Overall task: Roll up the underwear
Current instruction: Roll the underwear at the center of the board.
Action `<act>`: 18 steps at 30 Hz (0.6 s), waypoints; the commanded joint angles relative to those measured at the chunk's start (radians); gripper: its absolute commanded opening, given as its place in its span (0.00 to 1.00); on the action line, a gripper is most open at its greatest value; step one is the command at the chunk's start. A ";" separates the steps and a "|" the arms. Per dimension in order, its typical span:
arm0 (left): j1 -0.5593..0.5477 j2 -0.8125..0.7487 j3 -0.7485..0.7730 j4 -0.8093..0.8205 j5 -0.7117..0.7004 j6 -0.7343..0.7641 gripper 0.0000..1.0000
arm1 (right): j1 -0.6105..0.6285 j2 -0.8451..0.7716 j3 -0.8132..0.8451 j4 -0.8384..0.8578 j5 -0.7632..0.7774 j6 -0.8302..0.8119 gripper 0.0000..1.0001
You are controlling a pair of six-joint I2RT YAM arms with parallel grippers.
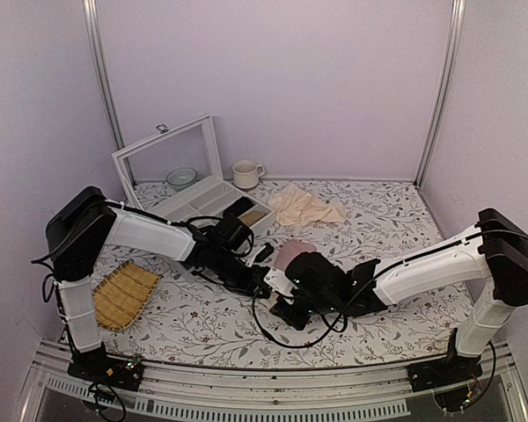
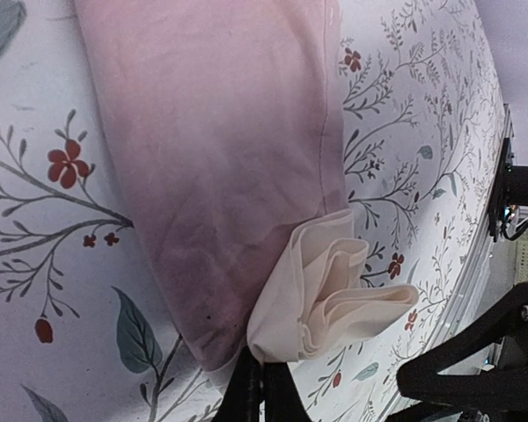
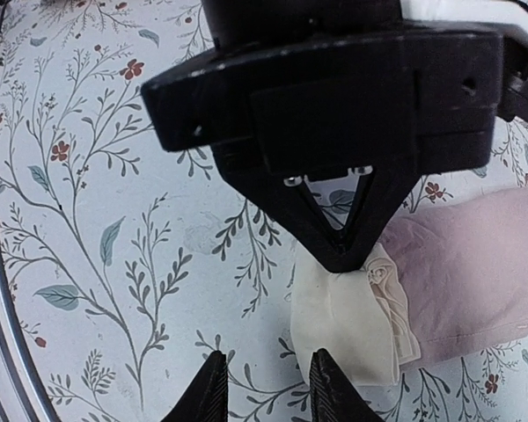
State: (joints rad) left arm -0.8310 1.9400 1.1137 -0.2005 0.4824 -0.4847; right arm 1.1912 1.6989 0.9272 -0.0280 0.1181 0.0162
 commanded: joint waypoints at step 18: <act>0.017 0.010 -0.003 0.003 0.018 0.003 0.00 | -0.008 0.170 0.044 0.019 0.041 -0.057 0.33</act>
State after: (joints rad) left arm -0.8284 1.9400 1.1133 -0.1997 0.4862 -0.4843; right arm 1.1881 1.8175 0.9565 -0.0265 0.1310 -0.0418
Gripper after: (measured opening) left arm 0.005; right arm 0.332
